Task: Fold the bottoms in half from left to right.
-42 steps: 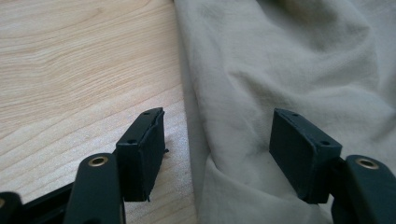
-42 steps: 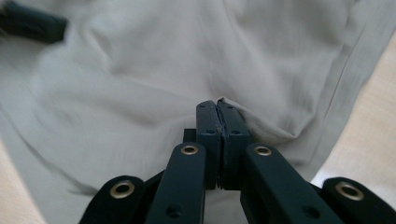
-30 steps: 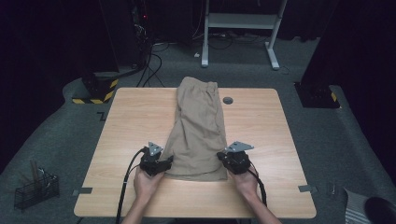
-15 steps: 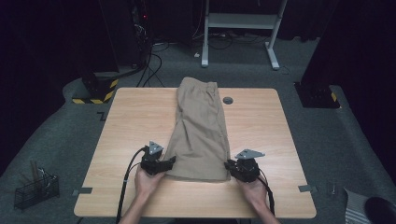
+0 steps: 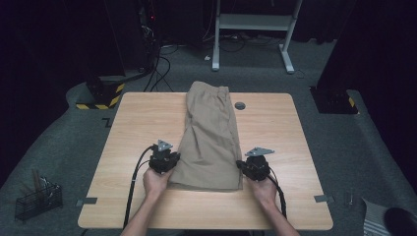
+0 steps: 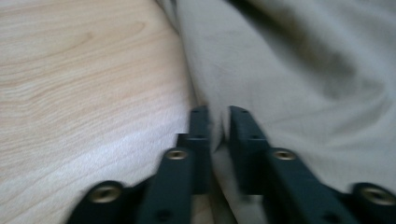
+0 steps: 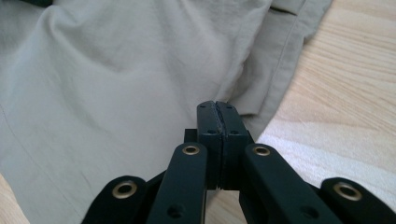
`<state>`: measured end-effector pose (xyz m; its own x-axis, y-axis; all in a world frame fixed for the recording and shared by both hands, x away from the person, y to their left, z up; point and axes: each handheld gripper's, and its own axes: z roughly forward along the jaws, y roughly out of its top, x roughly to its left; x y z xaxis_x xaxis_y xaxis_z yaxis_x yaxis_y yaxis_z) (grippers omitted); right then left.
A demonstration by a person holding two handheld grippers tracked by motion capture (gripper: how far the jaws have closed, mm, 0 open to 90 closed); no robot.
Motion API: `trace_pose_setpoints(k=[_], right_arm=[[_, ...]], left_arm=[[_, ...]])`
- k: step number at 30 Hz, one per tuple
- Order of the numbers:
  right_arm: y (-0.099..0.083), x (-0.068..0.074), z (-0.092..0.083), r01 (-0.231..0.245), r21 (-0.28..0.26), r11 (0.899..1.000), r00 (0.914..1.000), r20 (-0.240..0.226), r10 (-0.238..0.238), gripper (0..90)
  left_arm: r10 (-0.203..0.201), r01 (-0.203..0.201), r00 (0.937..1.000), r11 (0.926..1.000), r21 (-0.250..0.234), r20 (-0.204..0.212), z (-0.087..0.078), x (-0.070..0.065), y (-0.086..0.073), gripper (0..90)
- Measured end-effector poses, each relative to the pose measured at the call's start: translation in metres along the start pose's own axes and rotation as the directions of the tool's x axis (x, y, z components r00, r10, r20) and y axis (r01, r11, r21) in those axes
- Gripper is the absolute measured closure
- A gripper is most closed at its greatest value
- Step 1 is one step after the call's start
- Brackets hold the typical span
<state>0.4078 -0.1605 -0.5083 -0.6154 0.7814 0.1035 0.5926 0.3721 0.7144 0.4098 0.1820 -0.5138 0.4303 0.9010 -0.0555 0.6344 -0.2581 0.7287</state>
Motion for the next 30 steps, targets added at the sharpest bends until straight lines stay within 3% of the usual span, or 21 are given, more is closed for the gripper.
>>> trace_pose_setpoints(k=[2, 6, 9, 10, 12, 13, 17, 21, 23, 26, 28, 30], right_arm=[[-0.007, -0.003, -0.005, 0.002, 0.009, 1.0, 1.0, 0.004, -0.002, 90.0], [-0.016, -0.001, -0.009, 0.021, 0.026, 0.999, 0.9998, -0.002, -0.021, 89.2], [-0.016, 0.001, -0.011, 0.028, 0.02, 0.999, 0.9996, -0.001, -0.028, 84.6], [-0.013, 0.0, -0.013, 0.01, -0.004, 1.0, 0.9999, -0.004, -0.01, 76.2], [-0.009, -0.001, -0.013, -0.004, -0.013, 1.0, 1.0, -0.007, 0.004, 73.0], [-0.003, -0.002, -0.012, -0.011, -0.031, 0.999, 0.9999, 0.004, 0.011, 67.3], [0.01, -0.005, -0.001, -0.032, -0.043, 0.999, 0.9994, 0.006, 0.033, 64.6], [0.02, -0.01, 0.013, -0.06, -0.035, 0.998, 0.998, 0.015, 0.061, 65.8], [0.023, -0.013, 0.019, -0.064, -0.031, 0.997, 0.9976, 0.025, 0.065, 72.9], [0.022, -0.014, 0.026, -0.046, 0.0, 0.999, 0.9984, 0.034, 0.046, 86.8], [0.02, -0.014, 0.026, -0.038, 0.003, 0.999, 0.9987, 0.034, 0.038, 88.8], [0.016, -0.016, 0.021, -0.029, 0.007, 1.0, 0.9989, 0.036, 0.029, 89.7]], left_arm=[[0.009, -0.01, 0.9995, 0.9999, 0.008, 0.03, -0.007, -0.003, -0.007, 88.8], [0.016, -0.016, 0.9988, 0.9997, 0.019, 0.045, -0.016, -0.011, -0.018, 87.5], [-0.011, 0.01, 0.9988, 0.9998, 0.019, 0.049, -0.018, -0.009, -0.018, 68.0], [-0.046, 0.046, 0.9979, 0.9989, 0.0, 0.046, -0.019, -0.004, -0.014, 61.8], [-0.055, 0.055, 0.9979, 0.9984, -0.011, 0.035, -0.018, -0.002, -0.011, 55.5], [-0.075, 0.076, 0.9967, 0.9966, -0.032, 0.032, -0.015, 0.001, -0.005, 53.4], [-0.09, 0.091, 0.9955, 0.9949, -0.043, 0.03, -0.005, 0.002, 0.008, 51.5], [-0.084, 0.085, 0.996, 0.9954, -0.044, 0.032, 0.006, 0.001, 0.018, 54.7], [-0.095, 0.096, 0.9946, 0.995, -0.027, 0.044, 0.01, 0.002, 0.02, 62.5], [-0.055, 0.055, 0.9981, 0.9985, -0.008, 0.027, 0.012, 0.0, 0.02, 80.0], [-0.043, 0.043, 0.9988, 0.9991, 0.002, 0.024, 0.011, -0.001, 0.02, 87.5], [-0.022, 0.021, 0.9996, 0.9995, 0.025, 0.018, 0.007, 0.0, 0.014, 89.0]])
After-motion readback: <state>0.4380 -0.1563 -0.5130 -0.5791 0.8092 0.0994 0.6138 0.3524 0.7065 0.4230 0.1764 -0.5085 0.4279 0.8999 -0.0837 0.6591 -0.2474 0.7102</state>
